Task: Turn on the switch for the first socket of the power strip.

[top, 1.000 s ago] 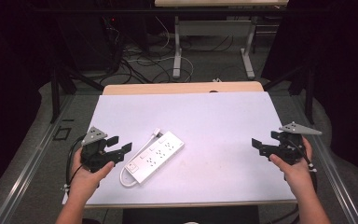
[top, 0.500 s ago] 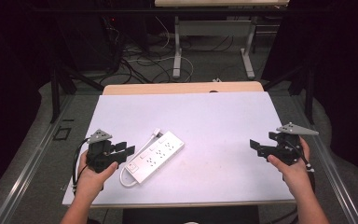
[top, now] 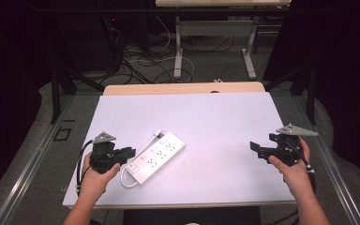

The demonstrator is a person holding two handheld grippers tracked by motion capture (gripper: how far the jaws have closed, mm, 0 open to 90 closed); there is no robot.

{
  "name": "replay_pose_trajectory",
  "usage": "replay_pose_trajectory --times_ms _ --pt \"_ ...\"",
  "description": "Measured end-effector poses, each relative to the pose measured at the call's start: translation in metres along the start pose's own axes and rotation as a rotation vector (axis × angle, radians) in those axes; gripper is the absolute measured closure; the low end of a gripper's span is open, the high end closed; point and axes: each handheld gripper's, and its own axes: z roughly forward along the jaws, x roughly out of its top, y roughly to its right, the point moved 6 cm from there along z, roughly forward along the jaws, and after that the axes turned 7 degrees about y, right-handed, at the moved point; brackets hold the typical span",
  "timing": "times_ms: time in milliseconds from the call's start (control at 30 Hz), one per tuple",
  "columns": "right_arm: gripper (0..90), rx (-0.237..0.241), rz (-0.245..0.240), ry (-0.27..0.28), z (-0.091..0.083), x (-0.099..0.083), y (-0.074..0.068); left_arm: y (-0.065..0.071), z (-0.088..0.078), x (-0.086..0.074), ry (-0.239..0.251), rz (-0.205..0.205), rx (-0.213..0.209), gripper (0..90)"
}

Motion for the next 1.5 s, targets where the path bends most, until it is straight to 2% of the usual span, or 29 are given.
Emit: replay_pose_trajectory --times_ms 300,700,1267,1433,1500 --pt "12.6 0.018 -0.004 -0.004 0.003 -0.003 -0.001 -0.003 0.011 -0.009 -0.051 0.001 0.012 82.0" --pt "12.0 0.021 0.005 -0.012 0.005 -0.006 -0.002 -0.012 0.023 -0.015 -0.068 -0.038 0.024 87.0" --pt "11.0 0.019 0.003 -0.027 0.007 -0.008 -0.001 -0.01 0.044 -0.017 -0.104 -0.024 0.023 89.3" --pt "10.7 0.02 0.005 -0.032 0.007 -0.009 -0.002 -0.009 0.051 -0.018 -0.097 -0.02 0.032 89.8" --pt "10.7 0.019 -0.001 -0.027 0.008 -0.009 -0.002 -0.008 0.053 -0.019 -0.111 -0.016 0.027 90.0"
